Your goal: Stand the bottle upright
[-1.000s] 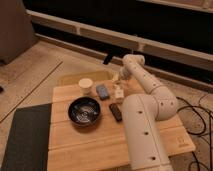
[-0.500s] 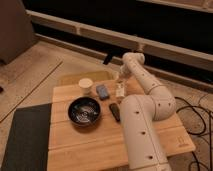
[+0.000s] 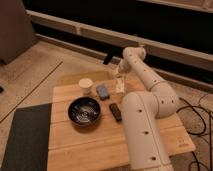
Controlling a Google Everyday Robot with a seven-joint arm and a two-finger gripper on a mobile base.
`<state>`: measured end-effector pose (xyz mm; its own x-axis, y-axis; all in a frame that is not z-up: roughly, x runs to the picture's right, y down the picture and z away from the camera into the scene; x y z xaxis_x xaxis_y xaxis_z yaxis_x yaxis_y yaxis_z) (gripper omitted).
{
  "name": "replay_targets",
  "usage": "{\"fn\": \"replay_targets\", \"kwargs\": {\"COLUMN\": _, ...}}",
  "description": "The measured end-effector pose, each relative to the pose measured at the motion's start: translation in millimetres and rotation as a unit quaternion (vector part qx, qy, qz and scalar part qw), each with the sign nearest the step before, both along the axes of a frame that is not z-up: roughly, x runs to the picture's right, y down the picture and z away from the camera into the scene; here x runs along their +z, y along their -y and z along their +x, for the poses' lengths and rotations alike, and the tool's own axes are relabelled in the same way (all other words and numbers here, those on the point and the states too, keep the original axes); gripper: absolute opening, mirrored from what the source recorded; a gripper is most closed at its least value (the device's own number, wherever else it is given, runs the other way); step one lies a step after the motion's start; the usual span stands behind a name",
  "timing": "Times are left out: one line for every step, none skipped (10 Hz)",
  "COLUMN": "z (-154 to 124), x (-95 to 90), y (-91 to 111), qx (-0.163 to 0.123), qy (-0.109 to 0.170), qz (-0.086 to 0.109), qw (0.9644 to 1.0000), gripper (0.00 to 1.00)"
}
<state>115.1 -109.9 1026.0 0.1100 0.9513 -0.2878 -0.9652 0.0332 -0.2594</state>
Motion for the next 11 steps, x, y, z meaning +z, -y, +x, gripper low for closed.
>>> {"fn": "replay_targets", "kwargs": {"z": -2.1, "x": -4.2, "y": 5.3, "qx": 0.001, "qy": 0.006, "qz": 0.009, "qw": 0.9999, "gripper": 0.00}}
{"fn": "replay_targets", "kwargs": {"z": -4.2, "x": -9.5, "y": 10.8, "qx": -0.001, "qy": 0.012, "qz": 0.019, "qw": 0.9997, "gripper": 0.00}}
{"fn": "replay_targets", "kwargs": {"z": -5.5, "x": -13.3, "y": 14.7, "qx": -0.003, "qy": 0.016, "qz": 0.029, "qw": 0.9995, "gripper": 0.00}}
{"fn": "replay_targets", "kwargs": {"z": -6.9, "x": -16.9, "y": 19.6, "qx": -0.007, "qy": 0.020, "qz": 0.041, "qw": 0.9989, "gripper": 0.00}}
{"fn": "replay_targets", "kwargs": {"z": -10.1, "x": -22.5, "y": 27.7, "qx": -0.015, "qy": 0.027, "qz": 0.062, "qw": 0.9976, "gripper": 0.00}}
{"fn": "replay_targets", "kwargs": {"z": -12.8, "x": -27.8, "y": 33.2, "qx": -0.022, "qy": 0.033, "qz": 0.079, "qw": 0.9961, "gripper": 0.00}}
{"fn": "replay_targets", "kwargs": {"z": -14.8, "x": -32.3, "y": 37.4, "qx": -0.026, "qy": 0.038, "qz": 0.092, "qw": 0.9947, "gripper": 0.00}}
{"fn": "replay_targets", "kwargs": {"z": -18.7, "x": -40.8, "y": 43.6, "qx": -0.035, "qy": 0.048, "qz": 0.113, "qw": 0.9918, "gripper": 0.00}}
{"fn": "replay_targets", "kwargs": {"z": -22.0, "x": -47.3, "y": 47.8, "qx": -0.043, "qy": 0.056, "qz": 0.130, "qw": 0.9890, "gripper": 0.00}}
{"fn": "replay_targets", "kwargs": {"z": -24.2, "x": -52.9, "y": 51.5, "qx": -0.052, "qy": 0.062, "qz": 0.146, "qw": 0.9861, "gripper": 0.00}}
{"fn": "replay_targets", "kwargs": {"z": -25.9, "x": -57.8, "y": 54.8, "qx": -0.060, "qy": 0.067, "qz": 0.162, "qw": 0.9828, "gripper": 0.00}}
